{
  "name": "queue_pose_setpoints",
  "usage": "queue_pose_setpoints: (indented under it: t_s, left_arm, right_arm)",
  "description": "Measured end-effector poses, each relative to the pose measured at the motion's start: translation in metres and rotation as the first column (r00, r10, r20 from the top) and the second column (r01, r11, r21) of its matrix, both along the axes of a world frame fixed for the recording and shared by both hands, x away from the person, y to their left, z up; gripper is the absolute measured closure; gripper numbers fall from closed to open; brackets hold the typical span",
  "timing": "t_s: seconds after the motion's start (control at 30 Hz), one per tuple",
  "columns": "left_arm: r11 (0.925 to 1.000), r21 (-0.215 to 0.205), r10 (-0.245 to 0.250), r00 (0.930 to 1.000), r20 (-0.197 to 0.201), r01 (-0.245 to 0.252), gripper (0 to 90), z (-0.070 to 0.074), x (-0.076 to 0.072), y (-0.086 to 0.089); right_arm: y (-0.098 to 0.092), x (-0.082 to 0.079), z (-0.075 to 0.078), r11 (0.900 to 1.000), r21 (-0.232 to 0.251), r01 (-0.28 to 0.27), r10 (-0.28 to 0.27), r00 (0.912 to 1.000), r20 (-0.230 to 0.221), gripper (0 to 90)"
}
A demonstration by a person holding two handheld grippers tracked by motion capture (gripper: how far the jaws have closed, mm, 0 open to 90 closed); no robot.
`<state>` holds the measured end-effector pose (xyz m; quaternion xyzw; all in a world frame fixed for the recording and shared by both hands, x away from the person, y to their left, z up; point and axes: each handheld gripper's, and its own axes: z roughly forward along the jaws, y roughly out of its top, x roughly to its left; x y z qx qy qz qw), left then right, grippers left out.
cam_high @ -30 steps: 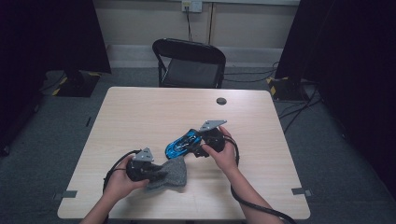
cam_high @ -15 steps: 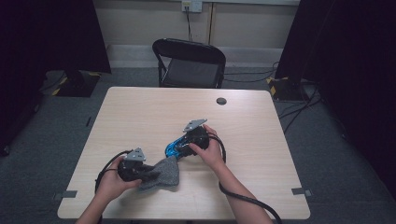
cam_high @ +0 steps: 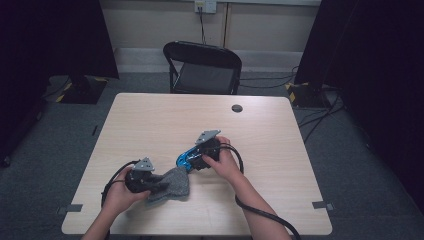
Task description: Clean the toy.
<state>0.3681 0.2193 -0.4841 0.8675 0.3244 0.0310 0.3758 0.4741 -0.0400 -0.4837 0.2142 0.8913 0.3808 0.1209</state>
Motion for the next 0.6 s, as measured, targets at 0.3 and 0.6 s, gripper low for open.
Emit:
queue_pose_setpoints:
  t_s: [0.3,0.6]
  left_arm:
    - [0.9963,0.002,0.086,0.9961,0.022,-0.086,69.3,-0.003,0.016,0.001]
    - [0.9942,0.028,0.103,0.9946,0.008,-0.103,70.1,0.003,0.019,0.004]
  right_arm:
    - [0.0,-0.001,0.0,1.0,0.004,0.002,-0.002,1.0,0.003,10.2]
    - [0.0,-0.002,-0.001,1.0,0.007,0.009,-0.009,0.9999,0.007,10.2]
